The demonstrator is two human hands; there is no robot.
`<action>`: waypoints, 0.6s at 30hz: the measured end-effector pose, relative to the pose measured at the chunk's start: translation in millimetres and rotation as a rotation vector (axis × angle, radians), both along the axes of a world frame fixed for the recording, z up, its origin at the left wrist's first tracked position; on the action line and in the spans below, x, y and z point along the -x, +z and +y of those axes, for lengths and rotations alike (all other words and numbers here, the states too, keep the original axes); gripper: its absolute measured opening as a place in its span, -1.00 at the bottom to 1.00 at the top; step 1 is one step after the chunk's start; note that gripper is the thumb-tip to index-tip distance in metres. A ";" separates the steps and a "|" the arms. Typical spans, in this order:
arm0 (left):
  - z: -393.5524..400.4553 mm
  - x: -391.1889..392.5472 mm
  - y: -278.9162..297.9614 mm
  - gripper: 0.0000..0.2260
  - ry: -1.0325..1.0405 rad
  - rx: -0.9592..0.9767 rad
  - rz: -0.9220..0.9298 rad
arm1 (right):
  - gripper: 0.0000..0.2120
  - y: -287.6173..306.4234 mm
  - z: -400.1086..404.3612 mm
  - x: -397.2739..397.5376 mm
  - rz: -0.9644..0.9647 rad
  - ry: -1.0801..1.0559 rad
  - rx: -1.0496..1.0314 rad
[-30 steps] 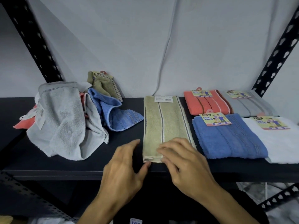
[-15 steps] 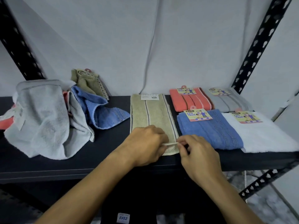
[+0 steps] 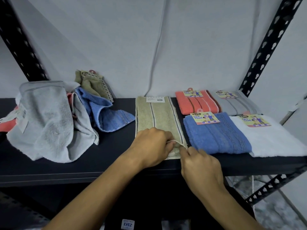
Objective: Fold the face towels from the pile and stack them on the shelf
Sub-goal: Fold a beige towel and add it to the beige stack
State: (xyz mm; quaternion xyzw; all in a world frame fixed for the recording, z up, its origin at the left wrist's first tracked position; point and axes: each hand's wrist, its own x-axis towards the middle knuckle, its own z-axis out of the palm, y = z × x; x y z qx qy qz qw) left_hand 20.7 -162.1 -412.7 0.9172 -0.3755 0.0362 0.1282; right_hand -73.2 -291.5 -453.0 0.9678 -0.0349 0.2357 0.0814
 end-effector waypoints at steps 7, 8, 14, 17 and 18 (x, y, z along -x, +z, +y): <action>0.8 2.5 -1.5 -0.74 -0.025 -0.049 -0.039 | -0.64 7.3 12.4 -4.7 0.022 -0.049 -0.071; 0.4 2.3 -1.6 -0.75 -0.033 -0.051 -0.035 | -0.61 6.5 12.9 -6.3 0.019 -0.062 -0.104; -0.1 -4.5 -0.2 -0.78 -0.061 -0.071 -0.010 | -0.64 3.1 12.1 -11.0 0.007 -0.139 -0.265; 2.0 -5.9 5.2 -0.74 -0.083 -0.061 0.035 | -0.65 0.7 9.2 -10.7 0.001 -0.179 -0.322; 3.0 -8.9 9.5 -0.70 -0.075 -0.021 0.098 | -0.65 -3.1 6.1 -12.5 -0.009 -0.195 -0.339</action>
